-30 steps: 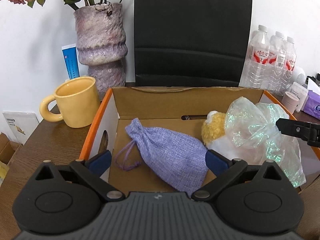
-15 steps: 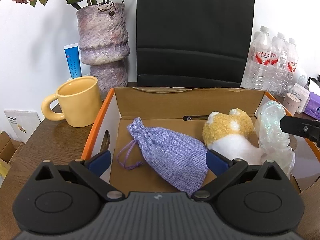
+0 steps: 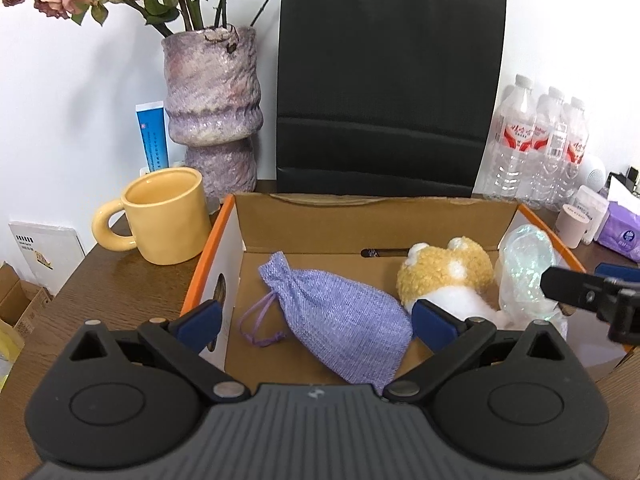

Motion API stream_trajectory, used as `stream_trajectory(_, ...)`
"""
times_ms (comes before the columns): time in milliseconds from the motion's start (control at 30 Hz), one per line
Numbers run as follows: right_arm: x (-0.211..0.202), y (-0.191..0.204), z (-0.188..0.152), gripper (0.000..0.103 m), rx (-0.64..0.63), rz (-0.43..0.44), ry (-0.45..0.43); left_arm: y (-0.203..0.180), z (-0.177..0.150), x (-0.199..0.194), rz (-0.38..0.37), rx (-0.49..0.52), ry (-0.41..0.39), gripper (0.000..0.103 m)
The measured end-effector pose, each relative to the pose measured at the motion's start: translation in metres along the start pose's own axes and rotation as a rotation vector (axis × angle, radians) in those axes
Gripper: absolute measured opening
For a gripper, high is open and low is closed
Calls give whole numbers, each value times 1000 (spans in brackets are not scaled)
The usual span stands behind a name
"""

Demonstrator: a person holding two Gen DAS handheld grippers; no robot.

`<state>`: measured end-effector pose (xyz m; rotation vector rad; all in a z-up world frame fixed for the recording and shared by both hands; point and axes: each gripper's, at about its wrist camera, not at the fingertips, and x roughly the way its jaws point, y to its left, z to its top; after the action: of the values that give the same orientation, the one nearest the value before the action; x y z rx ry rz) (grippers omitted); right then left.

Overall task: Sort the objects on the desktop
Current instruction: 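Withdraw both grippers up and away from the box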

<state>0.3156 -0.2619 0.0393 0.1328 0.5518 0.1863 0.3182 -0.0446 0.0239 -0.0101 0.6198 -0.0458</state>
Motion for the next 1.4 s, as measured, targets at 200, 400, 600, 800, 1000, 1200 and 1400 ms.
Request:
stream_trajectory(200,-10,5,-3,93,-13,-10,-2,2,1,-12,-10,-10,-20,103)
stream_trajectory(400,-24,3,-6,93,-1,-21,-3,-3,1,-31,-33,-1,-57,103)
stream_trajectory(600,-44,7,-11,93,-15,-10,-10,-7,-3,-53,-58,1,-99,103)
stream_trajectory(800,-60,12,-16,93,-28,-12,-13,-7,-9,-68,-65,-1,-104,103)
stream_trajectory(1000,-76,19,-21,93,-38,-7,-15,-2,-16,-89,-70,-18,-125,103)
stream_trajectory(1200,-94,25,-29,93,-47,6,-17,1,-28,-114,-74,-16,-138,103)
stream_trajectory(1400,-113,33,-43,93,-47,32,-17,10,-42,-132,-61,-17,-133,103)
